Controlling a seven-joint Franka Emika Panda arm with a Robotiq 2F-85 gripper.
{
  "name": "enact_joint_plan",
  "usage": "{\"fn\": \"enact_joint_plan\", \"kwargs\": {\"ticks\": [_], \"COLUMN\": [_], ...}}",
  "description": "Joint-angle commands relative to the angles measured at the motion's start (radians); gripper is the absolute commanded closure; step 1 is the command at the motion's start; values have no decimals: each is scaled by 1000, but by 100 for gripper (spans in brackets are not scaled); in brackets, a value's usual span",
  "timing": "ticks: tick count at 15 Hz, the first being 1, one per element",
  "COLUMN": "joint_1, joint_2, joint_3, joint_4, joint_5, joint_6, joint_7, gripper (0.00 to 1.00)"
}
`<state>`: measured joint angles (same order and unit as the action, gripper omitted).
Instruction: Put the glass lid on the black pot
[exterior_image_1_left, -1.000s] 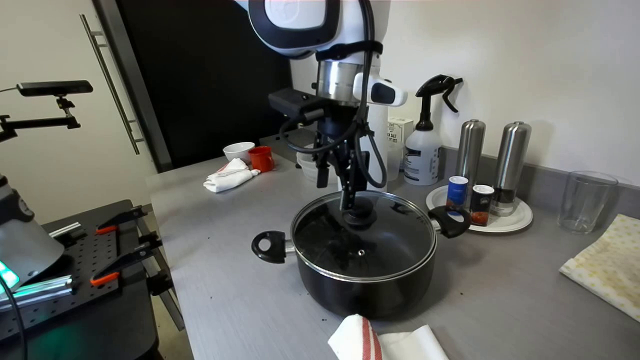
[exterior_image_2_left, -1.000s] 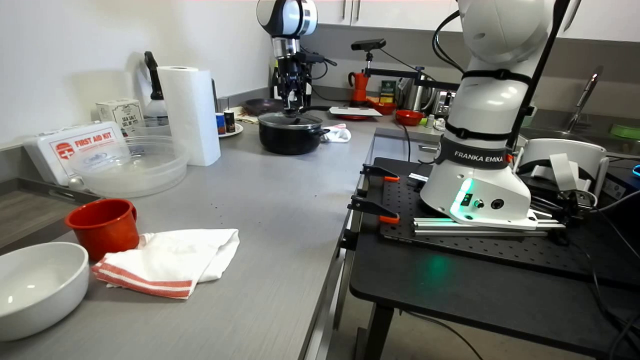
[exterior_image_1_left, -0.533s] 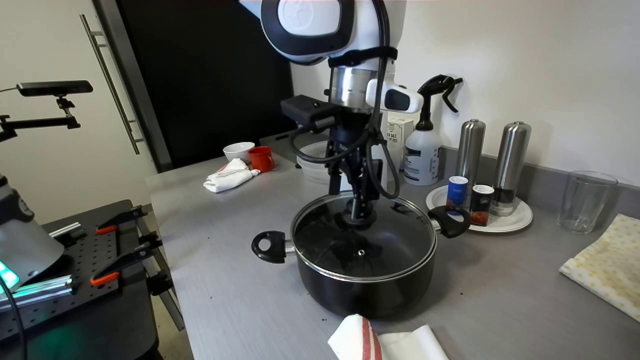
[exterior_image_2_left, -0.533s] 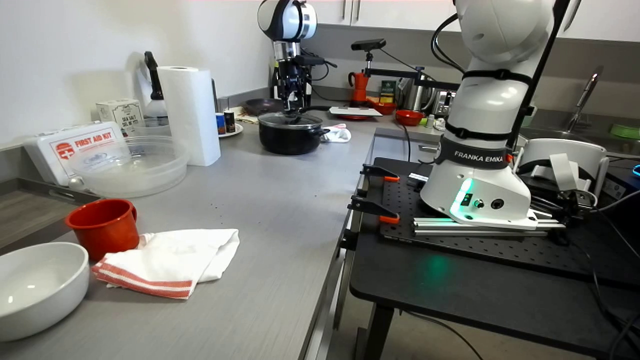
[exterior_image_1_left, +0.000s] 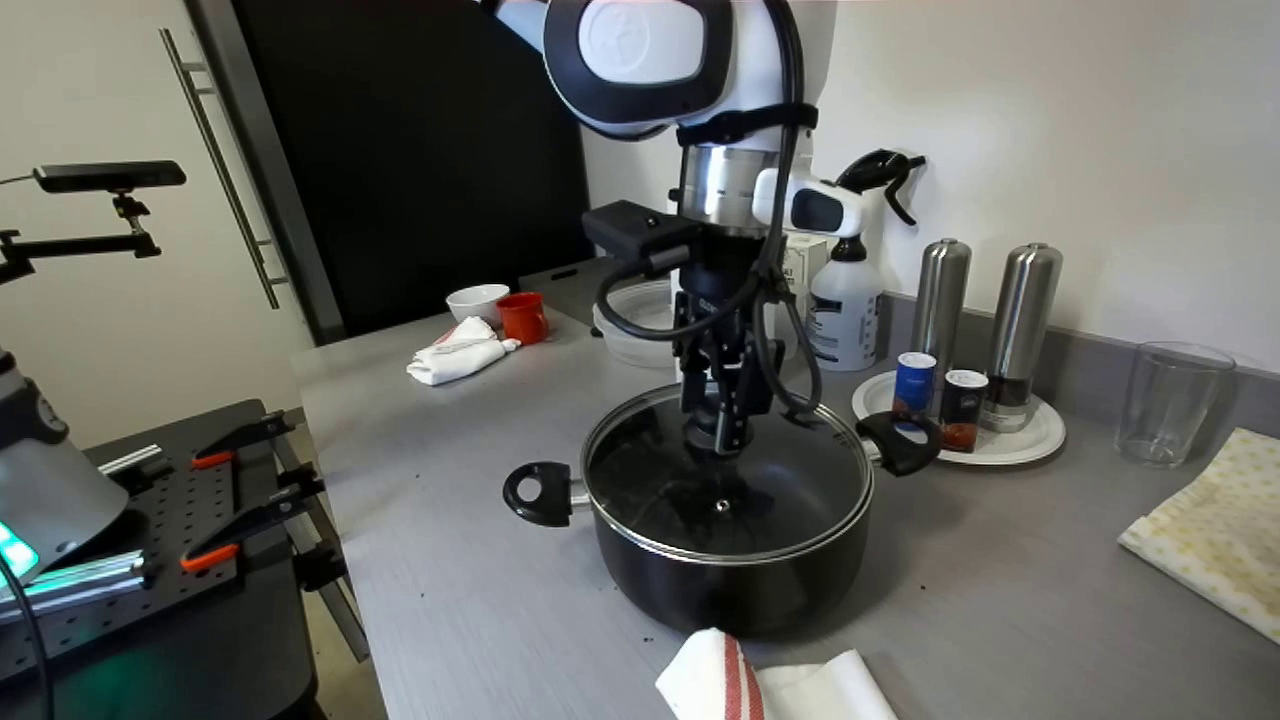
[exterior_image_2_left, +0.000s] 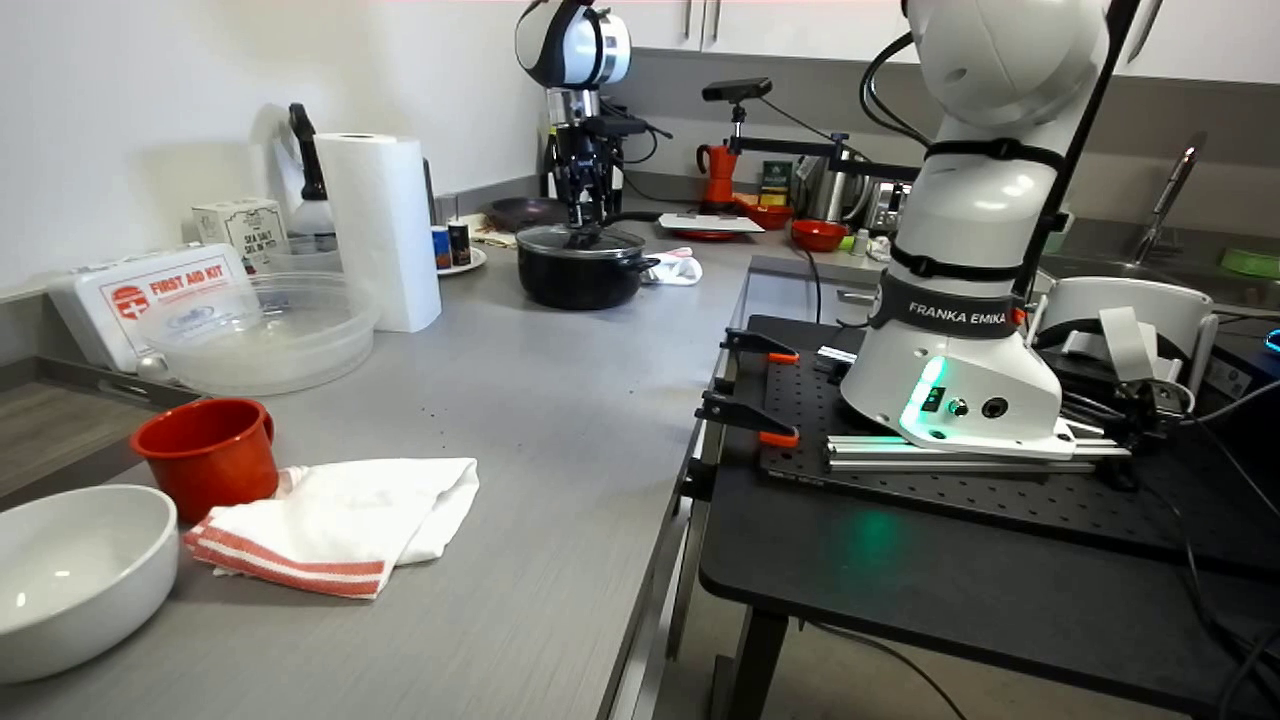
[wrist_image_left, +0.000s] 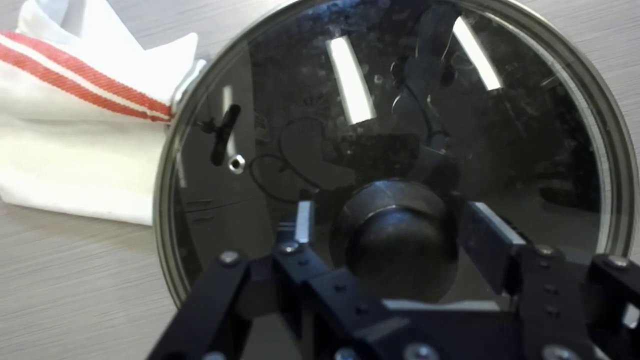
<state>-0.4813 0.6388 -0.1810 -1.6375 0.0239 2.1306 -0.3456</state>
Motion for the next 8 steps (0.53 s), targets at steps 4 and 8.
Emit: {"fn": "enact_joint_plan", "kwargs": {"ticks": [4, 8], "joint_1": [-3, -3], "joint_2": [24, 29], "joint_3": [0, 0], "joint_4": [58, 62], "joint_5": [19, 18], "joint_6": [-44, -45], "joint_7": [15, 20], "gripper": [75, 75]}}
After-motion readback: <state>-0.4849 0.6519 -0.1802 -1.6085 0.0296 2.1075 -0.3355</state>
